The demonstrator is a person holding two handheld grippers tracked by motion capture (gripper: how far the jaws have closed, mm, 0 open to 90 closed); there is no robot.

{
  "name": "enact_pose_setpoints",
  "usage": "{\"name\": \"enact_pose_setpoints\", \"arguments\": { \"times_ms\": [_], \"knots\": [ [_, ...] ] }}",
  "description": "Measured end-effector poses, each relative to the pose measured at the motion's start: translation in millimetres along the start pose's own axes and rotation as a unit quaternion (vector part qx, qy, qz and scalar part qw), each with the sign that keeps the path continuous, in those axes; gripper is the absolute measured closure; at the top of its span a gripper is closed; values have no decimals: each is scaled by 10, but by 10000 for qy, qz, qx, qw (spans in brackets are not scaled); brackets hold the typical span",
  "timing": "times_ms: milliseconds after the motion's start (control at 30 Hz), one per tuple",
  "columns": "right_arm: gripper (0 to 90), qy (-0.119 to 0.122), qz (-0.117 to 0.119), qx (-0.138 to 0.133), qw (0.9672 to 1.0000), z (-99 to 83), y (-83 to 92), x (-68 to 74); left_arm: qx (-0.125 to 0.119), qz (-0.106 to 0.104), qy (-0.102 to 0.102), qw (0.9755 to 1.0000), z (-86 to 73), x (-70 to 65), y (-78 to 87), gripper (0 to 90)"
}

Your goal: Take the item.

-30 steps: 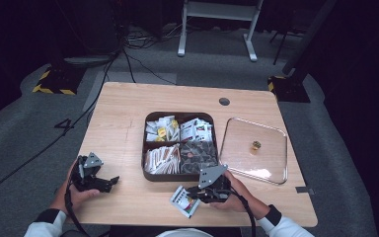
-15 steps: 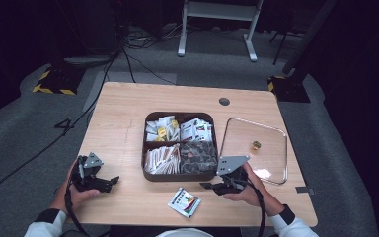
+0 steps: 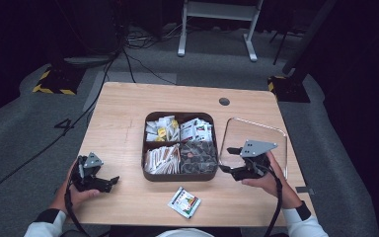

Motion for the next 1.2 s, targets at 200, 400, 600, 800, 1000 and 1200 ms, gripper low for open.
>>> {"name": "enact_pose_setpoints", "arguments": {
  "times_ms": [200, 400, 600, 800, 1000, 1200],
  "knots": [
    [322, -60, -383, 27, 9992, -114, 130, -285, -2, 9, 12, 10000, 0, -1, 0, 5],
    [327, -328, -771, 168, 9963, -294, 194, -596, -2, 12, 12, 10000, 0, -1, 0, 5],
    [333, -665, -1067, 328, 9915, -512, 162, -876, -5, 18, 21, 10000, 0, -2, 0, 4],
    [343, -1004, -1119, 636, 9866, -743, 34, -1157, 0, 19, 17, 10000, -1, -3, 1, 5],
    [380, -1408, -1052, 818, 9810, -1014, -54, -1317, -1, 19, 14, 10000, -1, -2, 1, 5],
    [411, -1514, -952, 1053, 9782, -1196, -136, -1304, -5, 18, 19, 10000, -1, -2, 0, 5]
  ]
}}
Point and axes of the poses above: each handheld gripper's, and its own axes: y roughly backward along the jaws, z roughly out of its top, x roughly to its left, the point moved 5 cm from there along -y, roughly forward along the jaws, and after that the axes turned 8 degrees about y, right-handed, at the moved point
